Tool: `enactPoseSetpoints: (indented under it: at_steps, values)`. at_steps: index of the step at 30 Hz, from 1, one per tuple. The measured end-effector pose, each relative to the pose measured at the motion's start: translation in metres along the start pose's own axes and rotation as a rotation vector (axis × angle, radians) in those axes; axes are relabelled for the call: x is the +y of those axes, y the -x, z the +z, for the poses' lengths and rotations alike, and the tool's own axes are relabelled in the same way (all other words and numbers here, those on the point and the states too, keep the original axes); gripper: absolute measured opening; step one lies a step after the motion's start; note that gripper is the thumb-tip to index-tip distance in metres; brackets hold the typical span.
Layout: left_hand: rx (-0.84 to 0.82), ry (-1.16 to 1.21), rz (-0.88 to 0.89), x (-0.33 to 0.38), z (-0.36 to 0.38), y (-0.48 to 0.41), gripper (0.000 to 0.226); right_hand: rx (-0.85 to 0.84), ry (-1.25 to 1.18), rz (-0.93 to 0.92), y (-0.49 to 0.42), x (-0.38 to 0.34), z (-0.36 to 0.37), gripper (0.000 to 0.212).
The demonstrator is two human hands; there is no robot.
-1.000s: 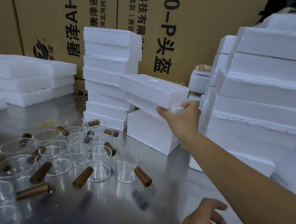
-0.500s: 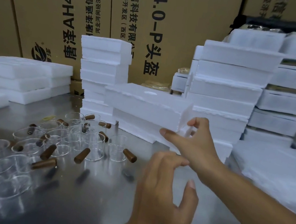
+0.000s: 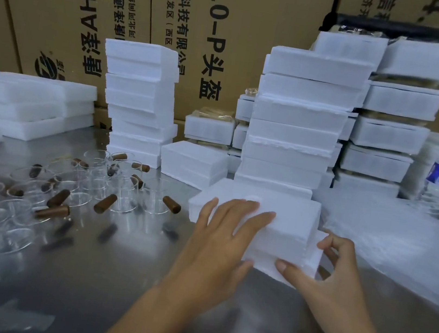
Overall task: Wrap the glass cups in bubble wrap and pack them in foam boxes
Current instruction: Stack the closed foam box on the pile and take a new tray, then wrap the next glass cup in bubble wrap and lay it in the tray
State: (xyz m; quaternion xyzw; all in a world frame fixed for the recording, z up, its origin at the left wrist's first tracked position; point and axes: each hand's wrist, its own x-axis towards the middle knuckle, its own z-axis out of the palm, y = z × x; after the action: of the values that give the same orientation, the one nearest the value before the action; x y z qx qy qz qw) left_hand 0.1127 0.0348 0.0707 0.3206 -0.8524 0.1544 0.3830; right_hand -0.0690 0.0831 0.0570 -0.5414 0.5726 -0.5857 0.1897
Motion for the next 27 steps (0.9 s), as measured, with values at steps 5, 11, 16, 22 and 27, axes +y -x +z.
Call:
enactPoseSetpoints:
  at_steps: [5, 11, 16, 22, 27]
  values:
    - [0.111, 0.018, 0.025, -0.003, 0.002, -0.002, 0.067, -0.006, 0.064, -0.066, 0.0, -0.002, -0.005, 0.061]
    - [0.369, 0.248, -0.148, -0.01, -0.005, -0.006, 0.063, -0.017, 0.083, -0.078, -0.007, 0.003, -0.013, 0.06]
    - [0.635, 0.689, -0.679, -0.026, -0.02, -0.01, 0.036, -0.104, 0.214, -0.031, -0.011, 0.013, -0.027, 0.069]
    - [0.948, 1.001, -1.249, -0.05, -0.024, -0.007, 0.025, -0.12, 0.261, 0.071, -0.013, 0.016, -0.035, 0.079]
    - [1.055, 1.072, -1.439, -0.062, -0.029, -0.005, 0.033, 0.013, 0.408, -0.079, -0.007, -0.001, -0.025, 0.07]
